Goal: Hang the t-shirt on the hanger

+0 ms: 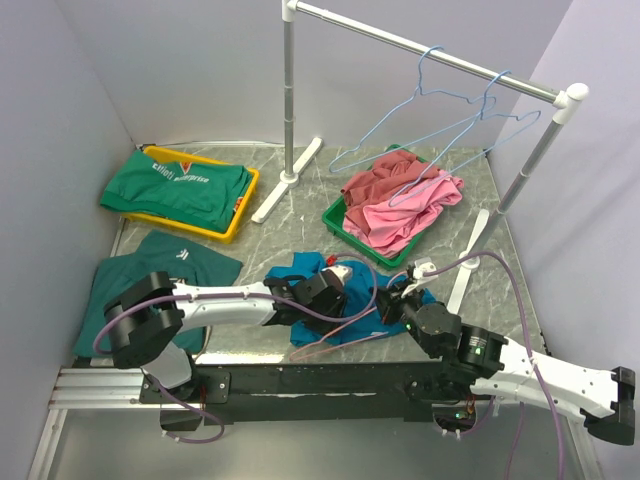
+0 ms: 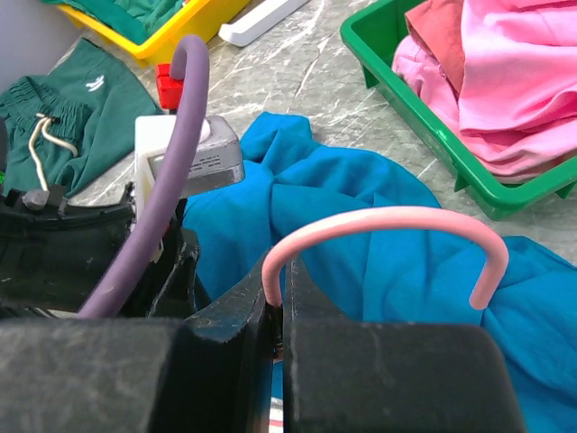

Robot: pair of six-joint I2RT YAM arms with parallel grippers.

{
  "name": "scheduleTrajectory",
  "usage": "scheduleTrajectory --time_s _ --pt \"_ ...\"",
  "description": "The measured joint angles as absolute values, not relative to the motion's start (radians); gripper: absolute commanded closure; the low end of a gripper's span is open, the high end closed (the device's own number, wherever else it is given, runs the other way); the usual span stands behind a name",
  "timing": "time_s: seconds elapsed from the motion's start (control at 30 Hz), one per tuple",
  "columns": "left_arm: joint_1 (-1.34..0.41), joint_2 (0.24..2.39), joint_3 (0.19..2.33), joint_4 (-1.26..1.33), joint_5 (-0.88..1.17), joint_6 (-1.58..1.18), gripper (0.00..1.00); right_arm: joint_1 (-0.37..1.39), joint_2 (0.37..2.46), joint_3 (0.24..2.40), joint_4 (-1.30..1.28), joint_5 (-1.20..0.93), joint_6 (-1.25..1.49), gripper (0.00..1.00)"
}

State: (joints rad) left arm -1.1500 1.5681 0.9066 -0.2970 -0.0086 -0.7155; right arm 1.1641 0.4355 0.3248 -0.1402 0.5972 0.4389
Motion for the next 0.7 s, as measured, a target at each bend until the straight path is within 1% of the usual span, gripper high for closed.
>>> scheduleTrajectory --time_s 0.03,0.07,0.17,0.23,0.27,0.47,0.7 --pt "-1.151 1.571 0.903 -0.288 -0.013 -0.720 0.72 1.165 0.437 0.325 -0.139 0.600 0.439 1.00" --pt "-1.152 1.573 0.899 -0.281 -0.015 -0.723 0.84 1.166 0.438 0.325 -0.138 0.601 0.439 1.00" --pt "-1.153 1.574 0.875 -0.238 -0.017 -0.732 0.93 1.168 0.449 0.325 -0.134 0.607 0.440 1.00" --pt "-1.153 1.574 0.855 -0.211 -0.015 -0.734 0.94 1.169 0.459 0.326 -0.130 0.614 0.441 1.00" --pt "-1.153 1.574 0.845 -0.199 -0.011 -0.735 0.99 1.169 0.466 0.327 -0.127 0.621 0.442 1.00" --pt "-1.152 1.521 0.803 -0.169 0.014 -0.738 0.99 1.169 0.502 0.361 -0.151 0.673 0.469 1.00" --pt "-1.092 1.328 0.706 -0.109 0.106 -0.738 0.99 1.176 0.535 0.442 -0.194 0.754 0.551 1.00"
